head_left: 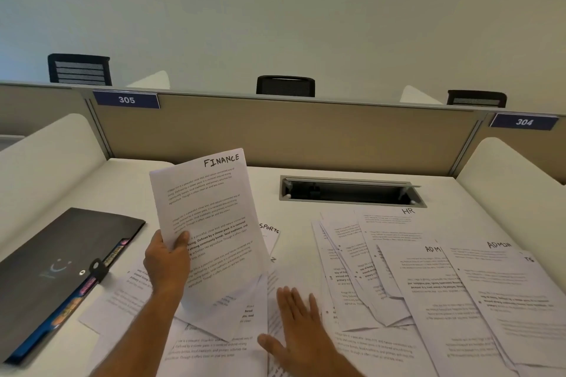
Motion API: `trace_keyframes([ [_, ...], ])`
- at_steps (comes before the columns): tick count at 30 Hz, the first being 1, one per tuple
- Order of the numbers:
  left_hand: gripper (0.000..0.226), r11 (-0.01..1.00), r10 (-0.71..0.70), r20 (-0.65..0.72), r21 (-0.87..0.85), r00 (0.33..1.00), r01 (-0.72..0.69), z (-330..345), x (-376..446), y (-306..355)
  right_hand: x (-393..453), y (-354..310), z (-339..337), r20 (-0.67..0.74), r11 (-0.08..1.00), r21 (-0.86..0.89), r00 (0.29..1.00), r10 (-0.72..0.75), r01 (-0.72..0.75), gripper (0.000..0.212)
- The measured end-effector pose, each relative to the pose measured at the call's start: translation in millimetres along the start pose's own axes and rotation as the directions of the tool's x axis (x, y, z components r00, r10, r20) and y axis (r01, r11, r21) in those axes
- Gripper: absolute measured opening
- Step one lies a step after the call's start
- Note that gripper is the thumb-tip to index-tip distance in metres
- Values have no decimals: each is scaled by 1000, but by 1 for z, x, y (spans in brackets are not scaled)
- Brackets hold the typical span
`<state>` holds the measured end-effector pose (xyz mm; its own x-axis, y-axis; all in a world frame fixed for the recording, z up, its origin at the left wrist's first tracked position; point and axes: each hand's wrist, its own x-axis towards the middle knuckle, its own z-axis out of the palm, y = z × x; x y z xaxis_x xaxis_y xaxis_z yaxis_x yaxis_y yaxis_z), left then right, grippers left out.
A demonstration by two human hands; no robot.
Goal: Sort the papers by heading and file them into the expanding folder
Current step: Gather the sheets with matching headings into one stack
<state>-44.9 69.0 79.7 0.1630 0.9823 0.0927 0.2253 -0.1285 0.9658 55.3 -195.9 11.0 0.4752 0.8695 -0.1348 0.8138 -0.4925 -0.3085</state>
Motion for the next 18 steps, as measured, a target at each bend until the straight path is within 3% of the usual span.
trace_keyframes([
  [2, 13, 1000, -8, 10, -4, 1000, 8, 0, 0, 1, -2, -4, 0, -123, 996, -78, 991, -57, 48, 104],
  [3, 13, 1000, -13, 13, -5, 1000, 13, 0, 0, 2, -5, -8, -2, -126, 991, -126, 992, 18, -34, 102],
  [6, 12, 1000, -11, 4, -4, 1000, 11, 1, 0, 4, -10, -18, -4, -117, 936, -30, 931, 345, -350, 115],
  [7, 12, 1000, -7, 0, -4, 1000, 7, 1, 0, 3, -12, -18, -3, -101, 926, -16, 922, 374, -378, 121],
  [10, 12, 1000, -2, 5, -7, 1000, 2, 2, -2, 3, -12, -15, -2, -120, 973, -41, 968, 222, -228, 129],
  [14, 13, 1000, -2, 15, -3, 1000, 2, 4, -2, 2, -10, -11, -4, 53, 990, 130, 997, -59, 51, 109],
  [16, 13, 1000, -3, 18, -6, 1000, 3, 5, -1, 2, -13, -13, -5, -16, 994, 83, 997, -72, 73, 104],
  [17, 13, 1000, -2, 18, -5, 1000, 3, 6, -1, 2, -15, -15, -2, -118, 1000, 4, 993, -23, 23, 105],
  [18, 13, 1000, -2, 17, -4, 1000, 2, 6, -1, 2, -16, -20, -5, -128, 997, -15, 989, 79, -81, 109],
])
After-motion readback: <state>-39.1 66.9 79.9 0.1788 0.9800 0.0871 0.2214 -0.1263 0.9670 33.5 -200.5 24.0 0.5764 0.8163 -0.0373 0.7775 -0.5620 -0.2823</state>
